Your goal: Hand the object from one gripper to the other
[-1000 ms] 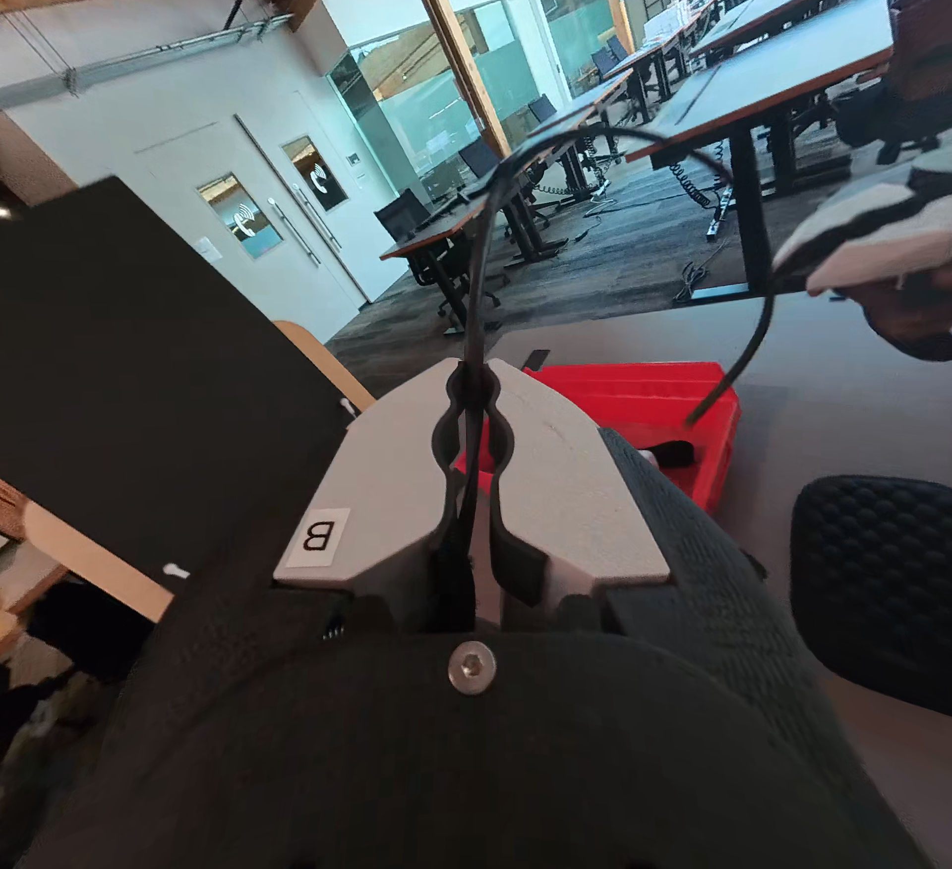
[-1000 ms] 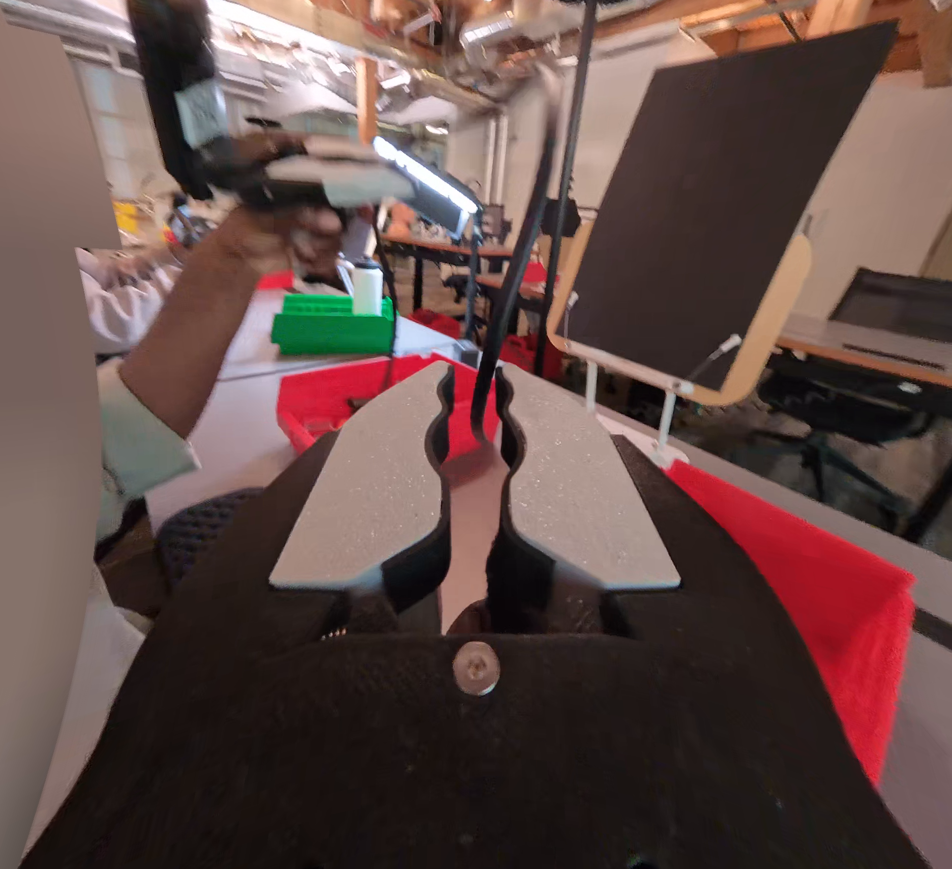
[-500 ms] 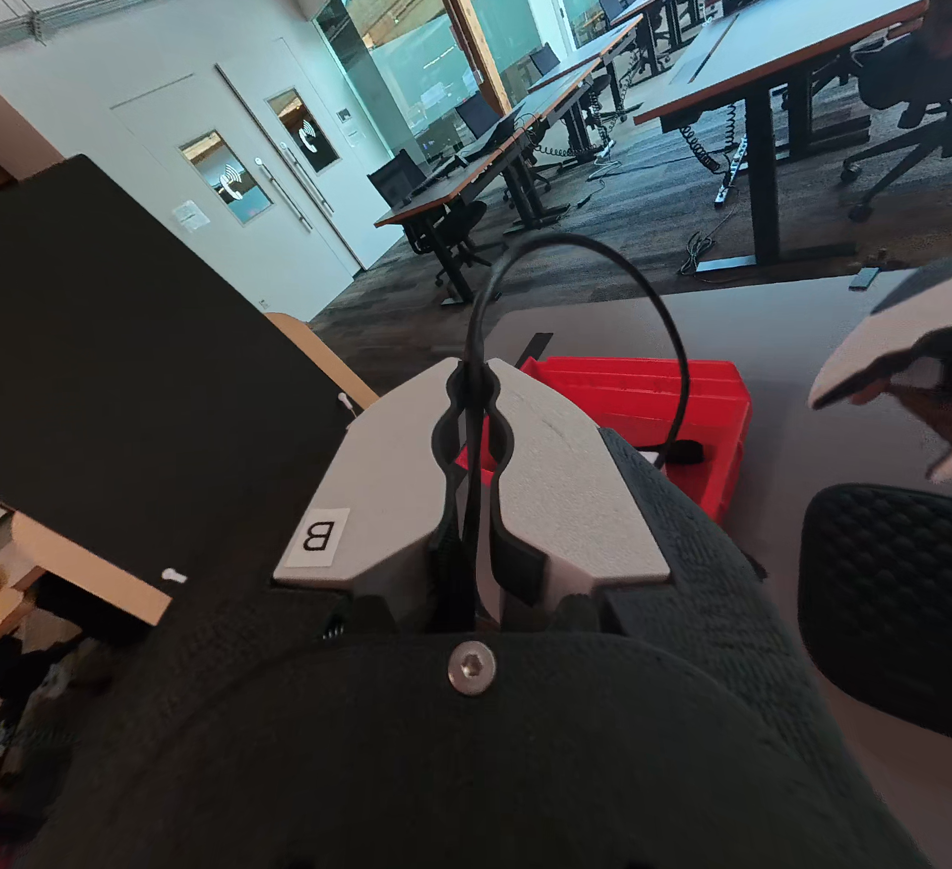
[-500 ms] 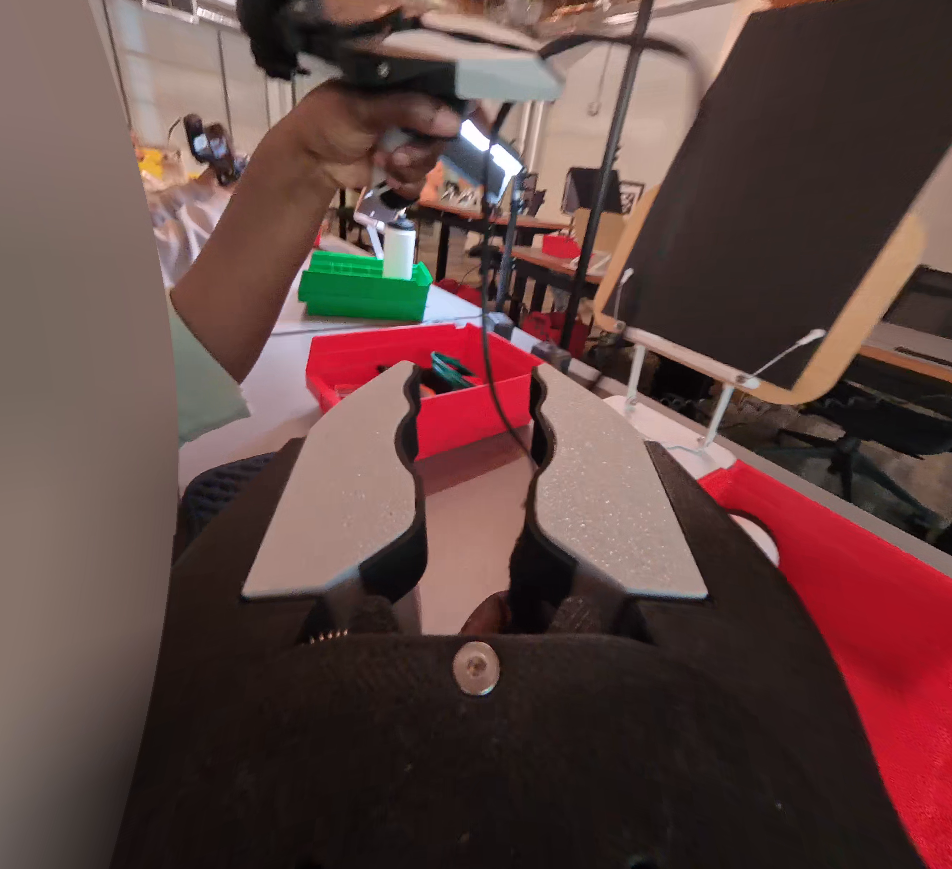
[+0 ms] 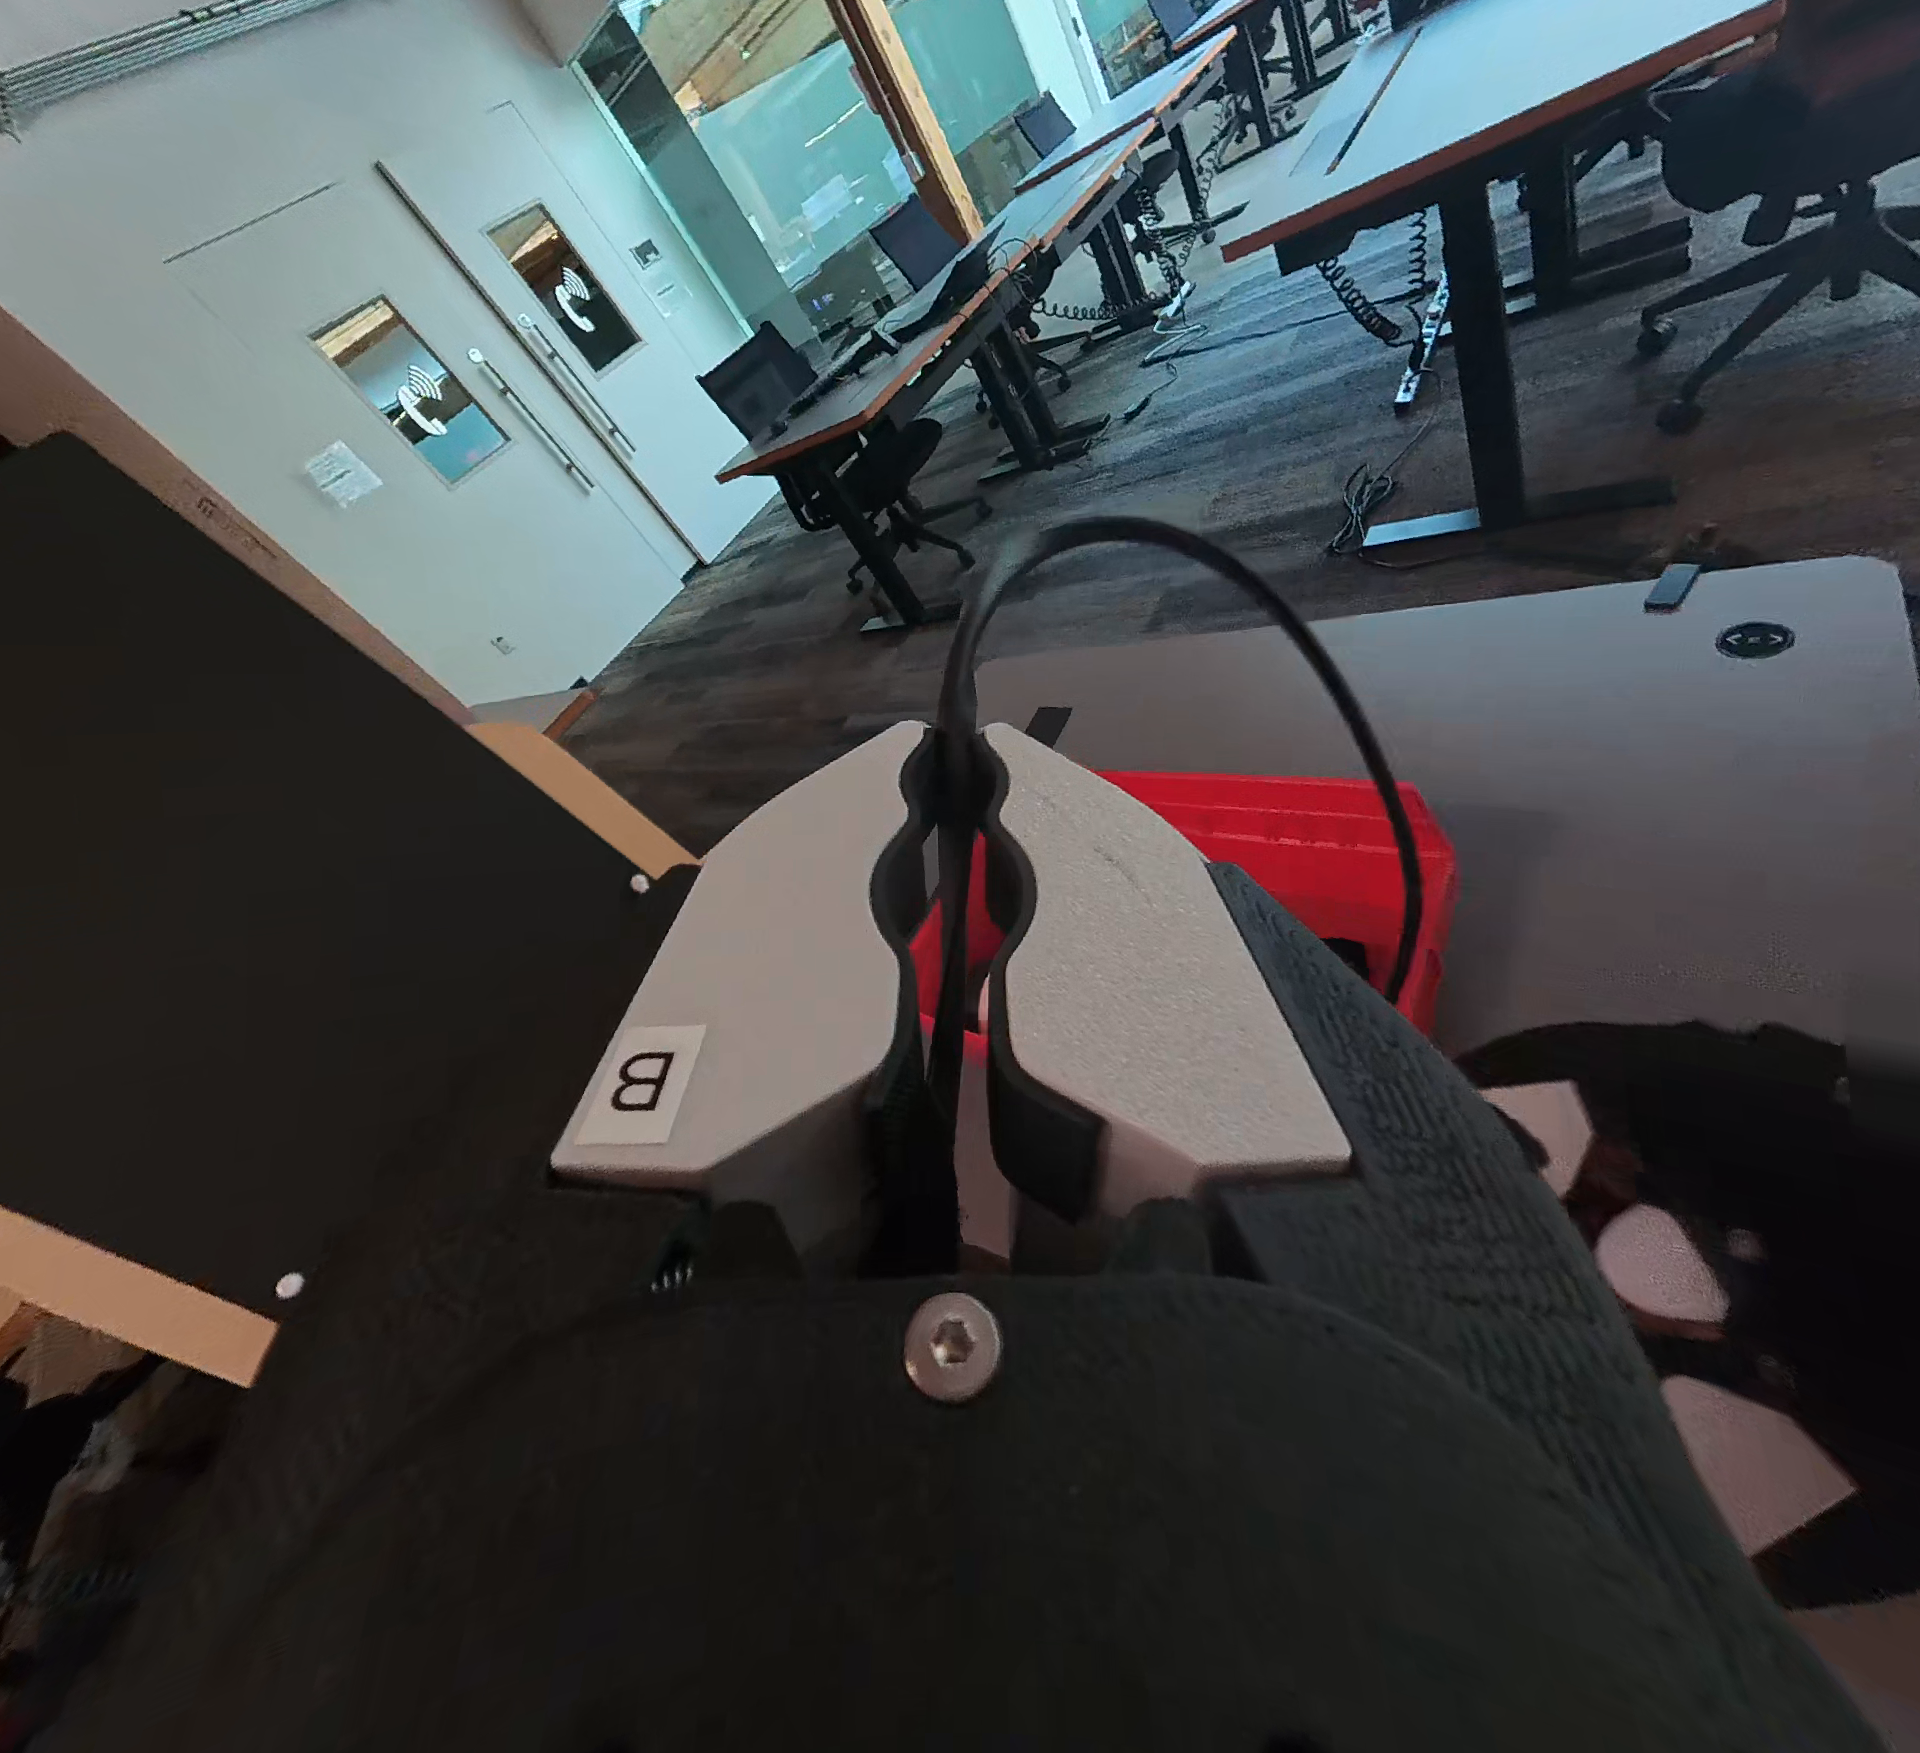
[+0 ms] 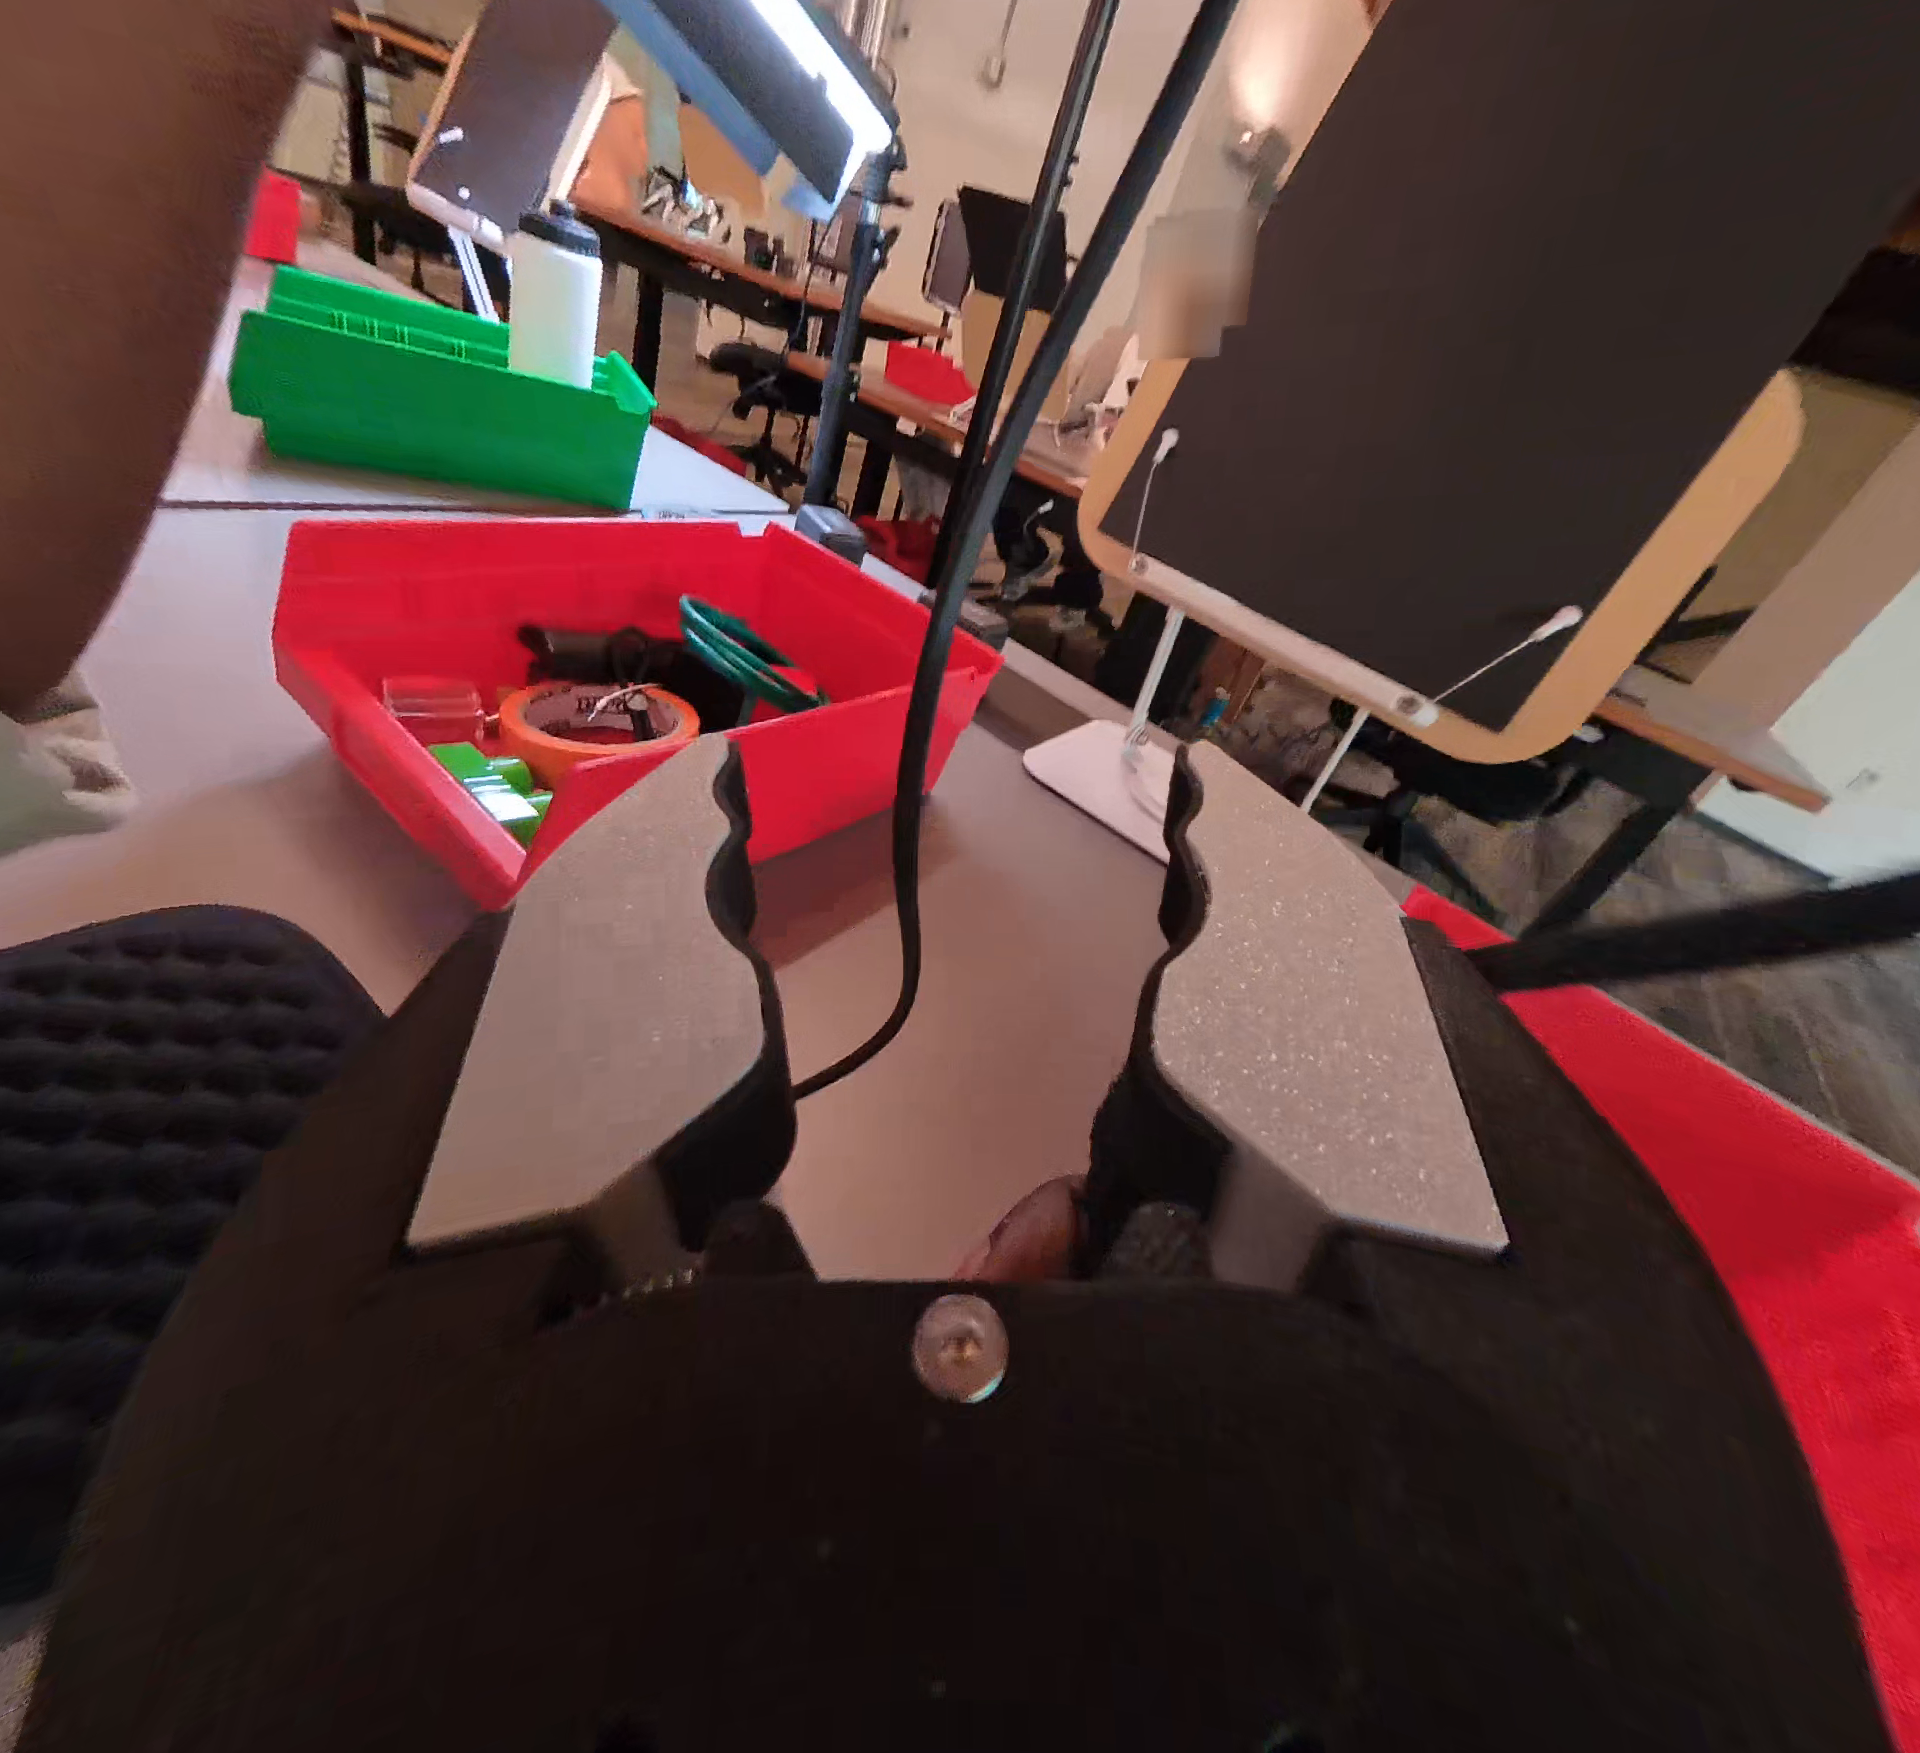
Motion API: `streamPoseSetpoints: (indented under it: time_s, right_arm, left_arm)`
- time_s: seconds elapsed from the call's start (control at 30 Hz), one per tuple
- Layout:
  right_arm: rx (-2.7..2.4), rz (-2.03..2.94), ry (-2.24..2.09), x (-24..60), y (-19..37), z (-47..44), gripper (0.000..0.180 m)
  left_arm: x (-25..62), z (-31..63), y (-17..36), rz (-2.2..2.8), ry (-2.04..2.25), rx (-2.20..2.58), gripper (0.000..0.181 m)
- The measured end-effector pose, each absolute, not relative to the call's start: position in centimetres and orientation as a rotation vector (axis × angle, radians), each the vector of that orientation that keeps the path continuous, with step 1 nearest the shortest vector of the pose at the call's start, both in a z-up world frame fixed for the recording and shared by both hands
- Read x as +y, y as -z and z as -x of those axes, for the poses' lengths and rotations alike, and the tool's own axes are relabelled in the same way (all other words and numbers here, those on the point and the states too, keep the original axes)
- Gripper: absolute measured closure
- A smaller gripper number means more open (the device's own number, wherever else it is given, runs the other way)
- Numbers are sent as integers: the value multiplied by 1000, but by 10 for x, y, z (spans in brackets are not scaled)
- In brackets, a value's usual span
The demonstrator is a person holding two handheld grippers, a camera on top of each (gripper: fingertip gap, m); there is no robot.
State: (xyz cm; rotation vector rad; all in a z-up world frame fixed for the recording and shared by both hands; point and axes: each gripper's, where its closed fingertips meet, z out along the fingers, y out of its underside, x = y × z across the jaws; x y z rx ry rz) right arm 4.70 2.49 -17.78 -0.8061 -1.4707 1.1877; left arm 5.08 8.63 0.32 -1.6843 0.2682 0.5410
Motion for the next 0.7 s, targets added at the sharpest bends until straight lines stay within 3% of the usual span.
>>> streamPoseSetpoints:
  time_s: [0.13, 0.27, 0.43, 0.57, 0.7]
  right_arm:
    - [-1500, 761, -1190, 15, 175, -49, 108]
    - [-1377, 661, -1248, 22, 136, -83, 113]
    - [-977, 672, -1195, 88, 82, -130, 78]
    - [-1134, 875, -1270, 111, 109, -106, 47]
    - [-1318, 939, -1298, 75, 147, -72, 45]
  left_arm:
    - [86, -56, -1, 1681, -536, 296, 174]
    - [79, -47, 11, 1691, -519, 273, 174]
    - [71, -40, 16, 1686, -501, 259, 174]
    - [72, -47, 10, 1668, -495, 270, 174]
    - [78, -53, -2, 1642, -524, 256, 174]
